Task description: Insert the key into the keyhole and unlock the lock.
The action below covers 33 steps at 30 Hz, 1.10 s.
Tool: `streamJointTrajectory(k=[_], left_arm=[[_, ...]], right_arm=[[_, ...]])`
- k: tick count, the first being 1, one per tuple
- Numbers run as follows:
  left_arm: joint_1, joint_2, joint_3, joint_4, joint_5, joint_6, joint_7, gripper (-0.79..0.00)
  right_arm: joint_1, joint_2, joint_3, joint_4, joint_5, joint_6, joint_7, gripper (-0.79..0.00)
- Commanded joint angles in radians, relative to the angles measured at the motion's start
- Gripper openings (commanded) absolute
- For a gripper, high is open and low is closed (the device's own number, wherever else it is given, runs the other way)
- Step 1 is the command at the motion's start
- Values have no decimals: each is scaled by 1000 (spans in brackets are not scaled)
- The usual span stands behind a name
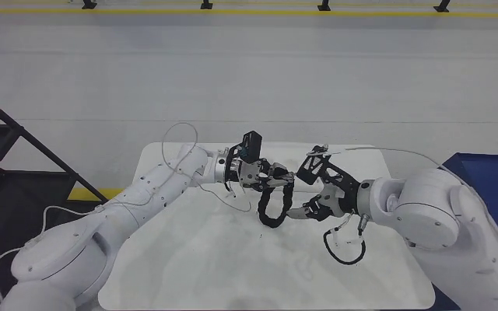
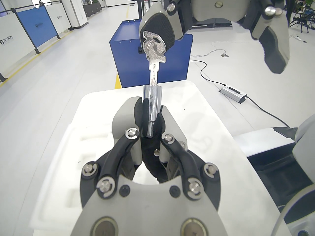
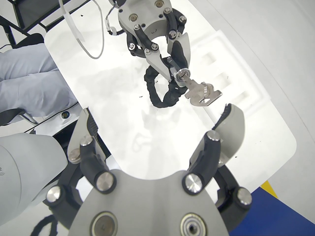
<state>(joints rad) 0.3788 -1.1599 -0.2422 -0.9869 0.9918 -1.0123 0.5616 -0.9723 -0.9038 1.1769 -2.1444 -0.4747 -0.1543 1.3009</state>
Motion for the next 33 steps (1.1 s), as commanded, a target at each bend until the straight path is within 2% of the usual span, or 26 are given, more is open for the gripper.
streamJointTrajectory(k=[1,8,9,16,22,26,33], left_arm=[[-21,15,19,-16,-37,0,-31,-785],[-53,51,52,-56,-143,0,-126,-785],[-55,54,55,-61,-155,0,-139,-785],[-68,66,72,-83,-229,0,-222,-785],[-70,63,72,-91,-271,0,-273,-785],[-70,57,72,-93,-287,0,-295,-785],[-73,50,72,-84,-296,0,-296,-785]], right_arm=[[0,0,0,0,-1,0,0,0],[0,0,0,0,-1,0,0,0],[-11,-1,-1,6,13,-3,-29,0],[6,7,27,66,-15,-276,-108,0],[7,12,19,46,-61,-351,-131,0],[12,12,-6,33,-92,-375,-140,0],[33,7,-55,46,-74,-349,-144,0]])
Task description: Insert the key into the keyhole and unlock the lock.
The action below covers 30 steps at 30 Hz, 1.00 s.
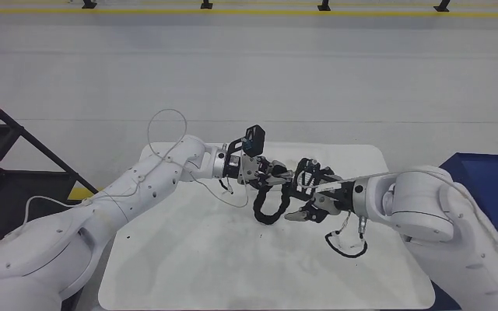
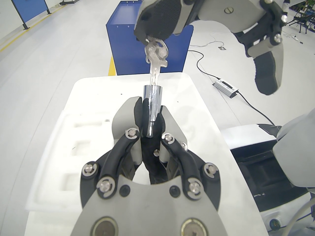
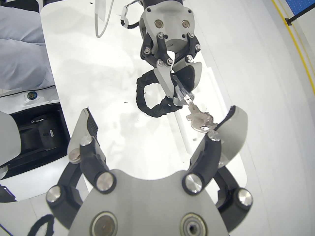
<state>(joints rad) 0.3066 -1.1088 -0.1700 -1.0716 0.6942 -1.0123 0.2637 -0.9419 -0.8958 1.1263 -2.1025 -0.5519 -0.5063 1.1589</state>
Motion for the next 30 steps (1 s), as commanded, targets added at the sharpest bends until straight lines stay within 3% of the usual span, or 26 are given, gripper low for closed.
streamJointTrajectory(k=[1,8,15,21,26,30], left_arm=[[0,-2,0,2,3,0,3,-785],[1,-5,0,7,30,0,14,-785],[3,2,0,1,53,0,27,-785],[3,13,0,-13,54,0,28,-785],[5,20,0,-24,46,0,15,-785],[6,24,0,-30,36,0,3,-785]], right_arm=[[5,-1,-9,9,6,9,-4,0],[8,3,2,19,1,16,-14,0],[12,18,40,42,-40,-192,-37,0],[14,35,34,50,-158,-290,-135,0],[-2,39,43,31,-272,-298,-192,-400],[-18,41,42,8,-354,-288,-211,-483]])
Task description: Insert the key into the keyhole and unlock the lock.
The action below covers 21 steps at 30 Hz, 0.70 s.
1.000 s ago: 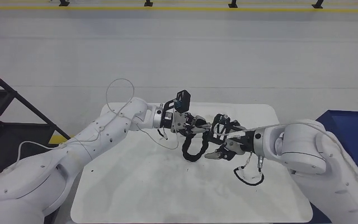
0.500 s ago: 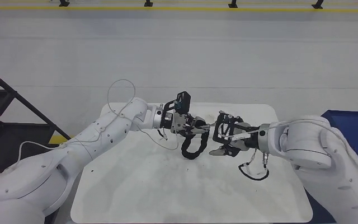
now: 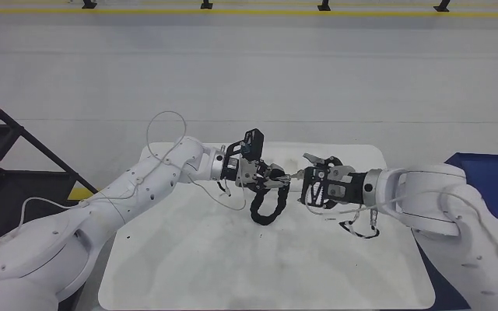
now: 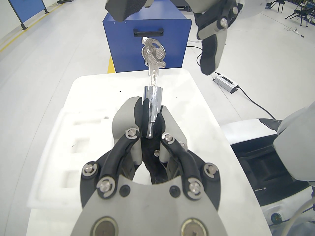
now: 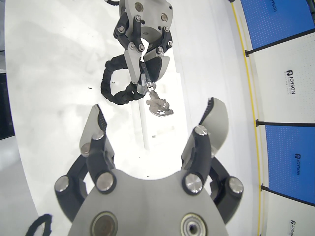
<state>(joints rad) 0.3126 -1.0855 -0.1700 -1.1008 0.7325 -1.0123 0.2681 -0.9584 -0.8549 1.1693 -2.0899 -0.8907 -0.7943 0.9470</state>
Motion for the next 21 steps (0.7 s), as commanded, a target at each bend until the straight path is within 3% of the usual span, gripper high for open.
streamJointTrajectory(k=[1,5,10,17,21], left_arm=[[0,2,0,-3,-5,0,-6,-785],[0,4,0,-9,-14,0,-15,-785],[0,7,0,-17,-24,0,-29,-785],[-1,9,0,-24,-35,0,-43,-785],[-3,11,0,-28,-38,0,-49,-785]], right_arm=[[-5,1,-4,-18,-42,2,-2,-514],[-10,1,-16,-52,-116,14,-8,-570],[-19,0,-36,-76,-182,44,-18,-696],[-13,-3,-60,-75,-209,51,-19,-619],[-10,-4,-64,-79,-213,57,-24,-785]])
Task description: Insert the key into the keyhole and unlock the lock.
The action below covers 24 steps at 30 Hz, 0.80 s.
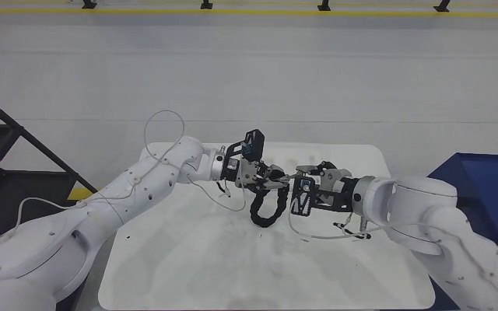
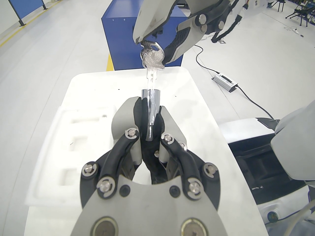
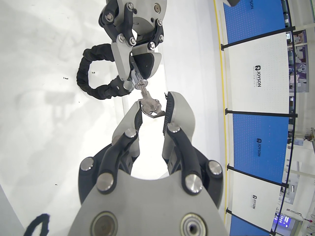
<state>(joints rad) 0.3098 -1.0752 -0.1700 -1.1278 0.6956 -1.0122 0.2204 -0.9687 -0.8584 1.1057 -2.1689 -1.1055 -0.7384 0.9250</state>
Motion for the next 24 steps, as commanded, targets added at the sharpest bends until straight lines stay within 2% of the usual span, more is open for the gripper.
streamJointTrajectory(k=[1,10,19,24], left_arm=[[0,0,0,-2,-1,0,-3,-785],[0,-2,0,-16,-8,0,-31,-785],[1,-6,0,-16,-17,0,-46,-785],[4,-8,0,-15,-15,0,-47,-785]], right_arm=[[-1,0,-1,2,9,1,-6,-785],[-15,0,25,27,168,82,31,-785],[-11,-3,47,66,412,273,134,-785],[5,-6,51,94,500,340,157,-785]])
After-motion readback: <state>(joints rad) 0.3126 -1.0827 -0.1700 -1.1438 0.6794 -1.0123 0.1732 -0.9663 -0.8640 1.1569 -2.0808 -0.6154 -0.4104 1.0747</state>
